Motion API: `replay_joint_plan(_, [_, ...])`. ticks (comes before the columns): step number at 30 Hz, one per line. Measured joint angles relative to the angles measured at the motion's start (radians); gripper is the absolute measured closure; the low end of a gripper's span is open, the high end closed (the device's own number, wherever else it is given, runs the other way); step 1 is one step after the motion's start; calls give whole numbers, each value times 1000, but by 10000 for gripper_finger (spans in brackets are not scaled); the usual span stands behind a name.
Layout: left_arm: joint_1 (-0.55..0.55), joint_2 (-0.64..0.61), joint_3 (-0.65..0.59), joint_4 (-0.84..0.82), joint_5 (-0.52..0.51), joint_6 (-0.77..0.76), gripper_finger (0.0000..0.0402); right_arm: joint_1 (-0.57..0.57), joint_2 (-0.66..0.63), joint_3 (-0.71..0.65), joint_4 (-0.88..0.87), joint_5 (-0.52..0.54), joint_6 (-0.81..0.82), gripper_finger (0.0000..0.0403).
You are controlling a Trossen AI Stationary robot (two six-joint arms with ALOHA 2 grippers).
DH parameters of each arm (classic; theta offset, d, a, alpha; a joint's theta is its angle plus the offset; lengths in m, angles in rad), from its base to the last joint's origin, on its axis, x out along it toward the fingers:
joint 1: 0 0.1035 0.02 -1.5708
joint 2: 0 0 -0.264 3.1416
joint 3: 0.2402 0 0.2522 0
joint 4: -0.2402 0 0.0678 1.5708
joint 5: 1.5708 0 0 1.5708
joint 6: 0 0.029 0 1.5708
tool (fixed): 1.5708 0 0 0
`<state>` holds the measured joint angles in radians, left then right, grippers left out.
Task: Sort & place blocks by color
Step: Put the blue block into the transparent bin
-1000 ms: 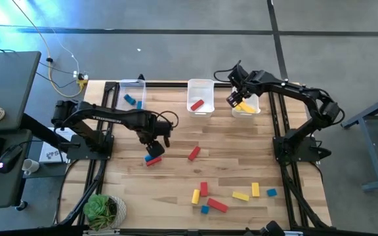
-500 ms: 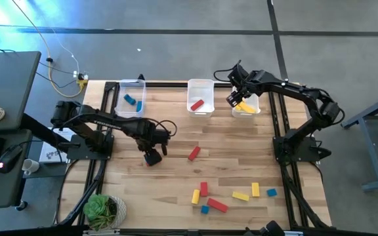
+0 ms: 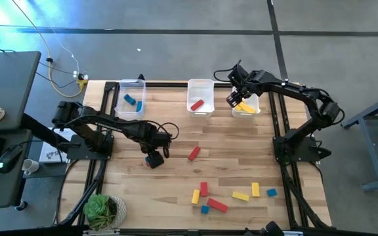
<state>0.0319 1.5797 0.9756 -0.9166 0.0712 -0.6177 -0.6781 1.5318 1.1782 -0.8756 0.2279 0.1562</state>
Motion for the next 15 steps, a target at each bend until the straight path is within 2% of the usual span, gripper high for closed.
replay_joint_plan(7, [0,95,0,0,-3,-6,204,0,0,0,-10,-2,0,192])
replay_joint_plan(15, [1,126,5,-2,0,-8,204,0,0,0,-19,-3,0,192])
